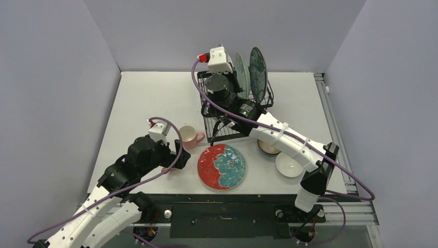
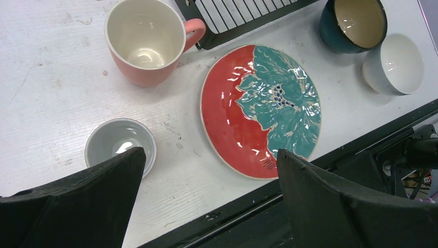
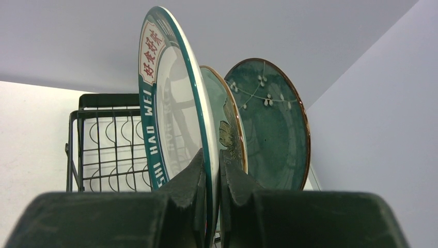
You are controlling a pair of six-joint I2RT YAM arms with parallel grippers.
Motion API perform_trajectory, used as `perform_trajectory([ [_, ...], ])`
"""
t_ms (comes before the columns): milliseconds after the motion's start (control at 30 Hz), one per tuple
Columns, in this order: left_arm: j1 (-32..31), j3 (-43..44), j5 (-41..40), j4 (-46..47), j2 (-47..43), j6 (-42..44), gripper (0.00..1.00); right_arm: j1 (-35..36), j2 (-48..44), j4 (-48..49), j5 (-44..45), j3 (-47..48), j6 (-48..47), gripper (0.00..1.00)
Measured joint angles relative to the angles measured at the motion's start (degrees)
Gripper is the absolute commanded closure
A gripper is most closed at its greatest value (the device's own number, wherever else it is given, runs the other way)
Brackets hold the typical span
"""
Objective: Load the mixed dishes into the dish rack
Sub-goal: Insert the plate into the dish rack.
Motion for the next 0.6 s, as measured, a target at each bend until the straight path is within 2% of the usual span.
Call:
perform_trajectory([
  [600, 2.2, -0.2, 1.9, 0.6, 1.1, 0.2, 0.04, -2.7, 2.1, -1.4, -2.9, 0.1, 0.8, 1.0],
])
